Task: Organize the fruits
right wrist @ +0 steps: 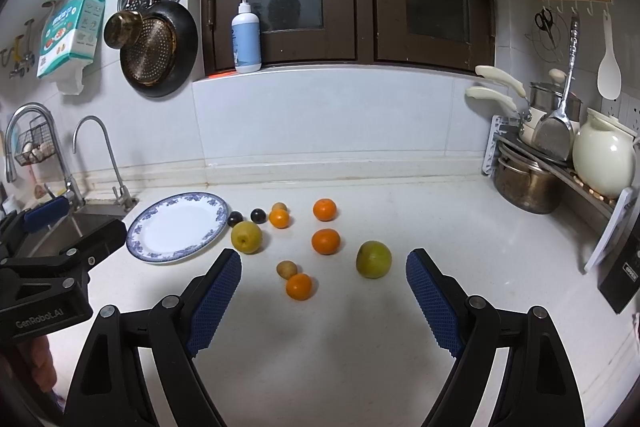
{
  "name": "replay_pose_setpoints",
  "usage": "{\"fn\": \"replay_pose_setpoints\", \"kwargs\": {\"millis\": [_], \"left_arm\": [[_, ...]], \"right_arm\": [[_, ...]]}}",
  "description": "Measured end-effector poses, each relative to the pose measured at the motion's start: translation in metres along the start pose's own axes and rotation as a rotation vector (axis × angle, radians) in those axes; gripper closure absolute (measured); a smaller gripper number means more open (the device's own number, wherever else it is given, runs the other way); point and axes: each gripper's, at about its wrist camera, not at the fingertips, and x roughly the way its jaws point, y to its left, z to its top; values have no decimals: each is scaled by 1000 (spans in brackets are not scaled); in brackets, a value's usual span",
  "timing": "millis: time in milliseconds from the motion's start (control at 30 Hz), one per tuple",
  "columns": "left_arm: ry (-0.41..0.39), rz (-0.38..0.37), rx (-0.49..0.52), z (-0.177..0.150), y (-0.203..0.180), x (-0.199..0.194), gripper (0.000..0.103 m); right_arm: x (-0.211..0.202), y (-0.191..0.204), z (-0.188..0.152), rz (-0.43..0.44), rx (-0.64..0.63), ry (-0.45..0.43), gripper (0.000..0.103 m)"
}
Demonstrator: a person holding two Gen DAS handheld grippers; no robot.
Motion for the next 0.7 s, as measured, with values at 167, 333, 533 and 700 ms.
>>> {"fn": "replay_pose_setpoints", "kwargs": {"millis": [167, 333, 533, 700], "left_arm": [[-3, 1, 0, -1, -1, 0, 0], [0, 1, -1, -1, -1, 0, 0], [16, 0, -2, -4, -5, 5, 0], [46, -7, 7, -8, -14, 16, 0]], "right_arm": [[0, 0, 0, 0, 0, 1, 18], [1, 0, -1, -1, 1, 0, 18], [5, -2, -3, 10, 0, 15, 18], [15, -9, -8, 22, 6, 42, 18]]}}
